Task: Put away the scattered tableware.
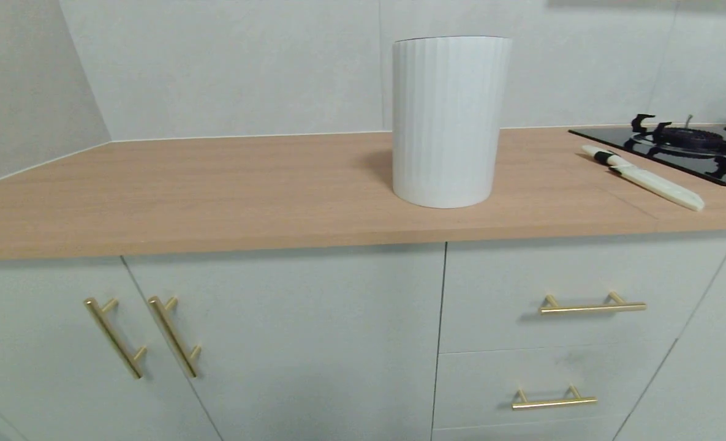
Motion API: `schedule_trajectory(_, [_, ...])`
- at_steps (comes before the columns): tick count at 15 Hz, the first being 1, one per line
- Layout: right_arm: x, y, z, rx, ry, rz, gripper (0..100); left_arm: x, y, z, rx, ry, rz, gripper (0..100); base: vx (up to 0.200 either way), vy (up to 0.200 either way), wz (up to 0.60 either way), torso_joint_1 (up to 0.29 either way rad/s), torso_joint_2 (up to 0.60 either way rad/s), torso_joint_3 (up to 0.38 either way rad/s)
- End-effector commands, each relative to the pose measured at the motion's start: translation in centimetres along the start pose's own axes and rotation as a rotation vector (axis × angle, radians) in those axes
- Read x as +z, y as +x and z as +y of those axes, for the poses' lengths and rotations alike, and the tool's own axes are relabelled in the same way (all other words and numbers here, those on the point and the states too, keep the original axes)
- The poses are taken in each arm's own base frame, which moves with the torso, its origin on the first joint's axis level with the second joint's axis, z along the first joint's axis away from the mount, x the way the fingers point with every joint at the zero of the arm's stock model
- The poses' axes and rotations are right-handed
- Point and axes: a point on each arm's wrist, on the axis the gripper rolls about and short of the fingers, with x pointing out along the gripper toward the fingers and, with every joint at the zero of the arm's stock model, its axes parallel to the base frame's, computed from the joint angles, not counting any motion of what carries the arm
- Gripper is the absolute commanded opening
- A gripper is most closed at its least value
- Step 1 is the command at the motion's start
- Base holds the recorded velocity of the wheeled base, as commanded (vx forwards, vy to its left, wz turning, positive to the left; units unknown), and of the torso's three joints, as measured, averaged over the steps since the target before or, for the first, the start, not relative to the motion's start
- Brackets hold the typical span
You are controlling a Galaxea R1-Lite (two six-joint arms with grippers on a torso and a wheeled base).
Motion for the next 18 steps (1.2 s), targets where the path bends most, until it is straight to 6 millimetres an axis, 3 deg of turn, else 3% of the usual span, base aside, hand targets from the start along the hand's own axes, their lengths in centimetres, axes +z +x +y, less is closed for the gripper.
schedule_trajectory(1, [0.01,0.01,0.00,0.000,0.000,0.001,100,0.00,0.00,0.00,0.001,0.000,0.000,100,0.000,0.000,0.00,0.000,0.00,0.000])
schedule_trajectory(9, [0.01,0.01,0.00,-0.001,0.001,0.001,100,0.00,0.00,0.00,0.001,0.000,0.000,100,0.000,0.000,0.00,0.000,0.00,0.000])
schedule_trajectory(18, [0.01,0.01,0.00,0.000,0.001,0.001,100,0.01,0.00,0.00,0.001,0.000,-0.001,100,0.000,-0.178,0.00,0.003,0.00,0.002])
